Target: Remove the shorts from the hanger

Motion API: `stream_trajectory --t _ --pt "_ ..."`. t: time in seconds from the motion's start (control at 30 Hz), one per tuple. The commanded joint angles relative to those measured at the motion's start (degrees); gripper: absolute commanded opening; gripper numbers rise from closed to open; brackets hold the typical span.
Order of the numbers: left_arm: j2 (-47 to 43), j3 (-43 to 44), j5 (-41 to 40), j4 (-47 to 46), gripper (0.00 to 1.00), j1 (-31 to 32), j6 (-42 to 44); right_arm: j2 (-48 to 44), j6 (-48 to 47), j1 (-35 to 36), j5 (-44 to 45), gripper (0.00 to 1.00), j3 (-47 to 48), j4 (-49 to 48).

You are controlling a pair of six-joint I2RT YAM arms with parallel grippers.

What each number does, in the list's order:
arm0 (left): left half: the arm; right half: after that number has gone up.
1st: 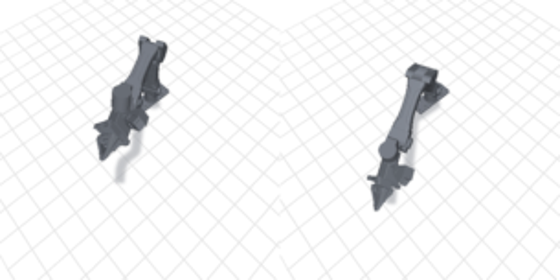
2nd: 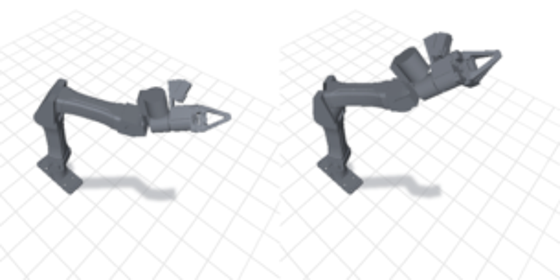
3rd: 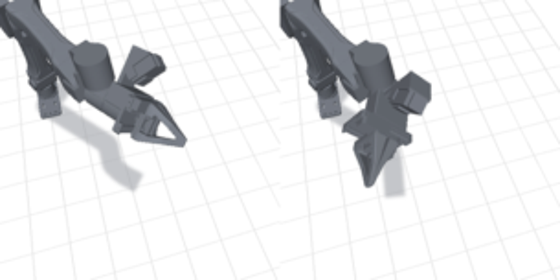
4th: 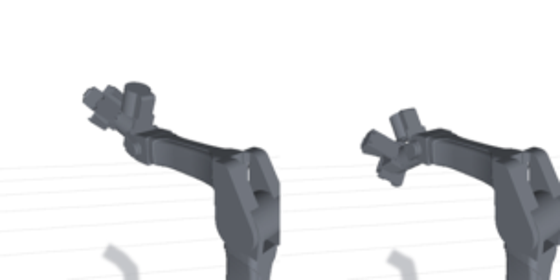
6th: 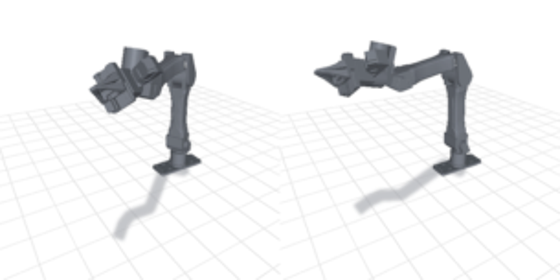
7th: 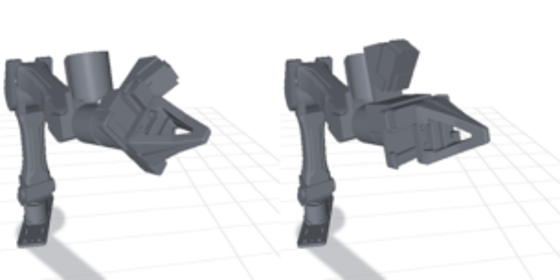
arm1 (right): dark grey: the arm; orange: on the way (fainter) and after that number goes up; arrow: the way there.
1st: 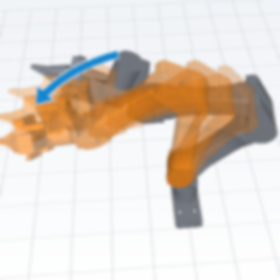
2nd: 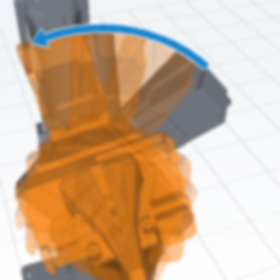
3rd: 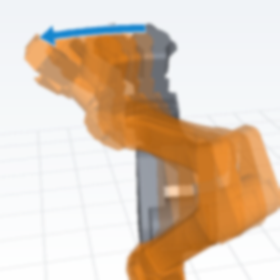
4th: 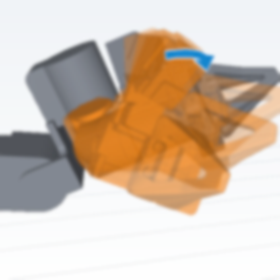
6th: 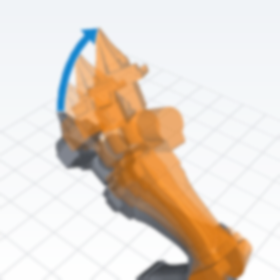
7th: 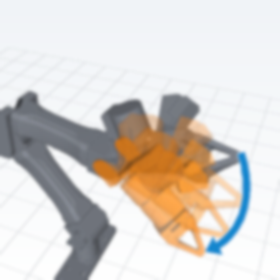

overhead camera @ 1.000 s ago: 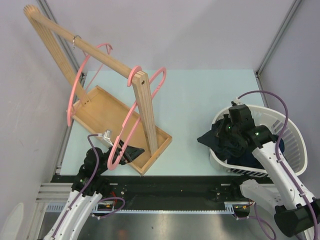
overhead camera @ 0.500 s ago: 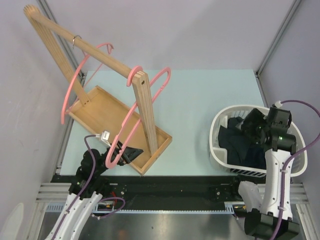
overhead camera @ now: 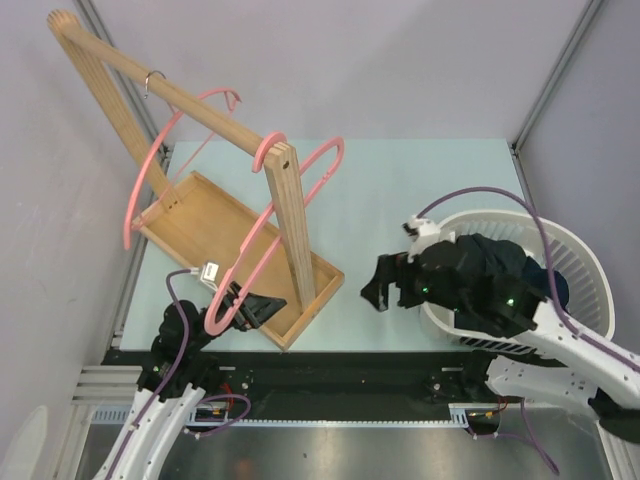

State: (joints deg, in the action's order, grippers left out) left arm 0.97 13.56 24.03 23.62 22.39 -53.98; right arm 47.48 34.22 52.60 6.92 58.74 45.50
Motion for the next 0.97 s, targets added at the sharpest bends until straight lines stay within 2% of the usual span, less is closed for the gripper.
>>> stream_trajectory --t 0.0,0.1,0.17,0.2,0.27,0.3,0.33,0.37,0.4,0.43,0.5,0.6,0.63,0.7,0.73,0.93 --pt "-2.62 -1.78 4.61 -6.91 0.99 0.28 -0.51 3.14 2.69 14.88 13.80 1.00 -3.18 -14.52" --pt "-6.40 -3.71 6.46 -9.46 0.99 0.28 -1.39 2.71 3.40 23.56 21.10 1.00 -9.59 -24.18" --pt "-8.78 -4.68 6.99 -9.73 0.99 0.28 -1.75 -0.10 4.19 26.31 24.28 1.00 -16.68 -29.91" --pt "-8.45 -4.69 7.60 -9.82 0.99 0.28 -1.49 -1.76 4.10 29.02 24.63 1.00 -19.16 -37.07" --pt "-8.09 -4.86 9.62 -10.17 0.99 0.28 -0.61 -6.51 1.57 32.98 26.99 1.00 -27.05 -44.93" --pt "-8.61 -4.77 9.80 -9.91 0.99 0.28 -0.26 -8.18 0.08 38.49 29.62 1.00 -30.06 -53.84" --pt "-8.88 -4.69 10.24 -9.82 0.99 0.28 0.01 -9.76 -2.20 42.28 35.91 1.00 -32.96 -58.98" --pt "-8.62 -4.60 10.59 -10.25 0.99 0.28 0.79 -13.69 -8.23 45.46 39.02 1.00 -40.30 -65.03" --pt "-8.79 -4.68 10.77 -10.69 0.99 0.28 0.71 -15.56 -11.68 48.45 41.49 1.00 -44.29 -79.36" --pt "-8.88 -4.86 11.38 -11.04 0.99 0.28 0.63 -17.93 -14.76 53.96 44.73 1.00 -48.07 -86.90" --pt "-9.06 -5.30 11.56 -12.36 0.99 0.28 0.10 -24.08 -21.43 57.69 45.46 1.00 -58.15 -103.49" --pt "-8.97 -6.00 11.48 -13.59 0.99 0.28 -0.95 -31.80 -21.83 62.71 49.05 1.00 -63.21 -107.37" --pt "-8.97 -6.26 11.65 -14.03 0.99 0.28 -1.22 -33.32 -21.22 63.24 53.07 1.00 -63.57 -106.07" --pt "-8.97 -6.62 11.65 -14.30 0.99 0.37 -1.48 -36.05 -20.25 65.00 54.78 1.00 -63.14 -101.68" --pt "-8.97 -6.88 11.65 -14.65 0.99 0.28 -1.57 -36.23 -19.11 65.17 56.70 1.00 -63.05 -101.05" --pt "-8.97 -7.76 13.67 -18.07 0.99 0.28 -4.11 -31.94 -18.48 64.91 55.05 1.00 -62.53 -102.54"
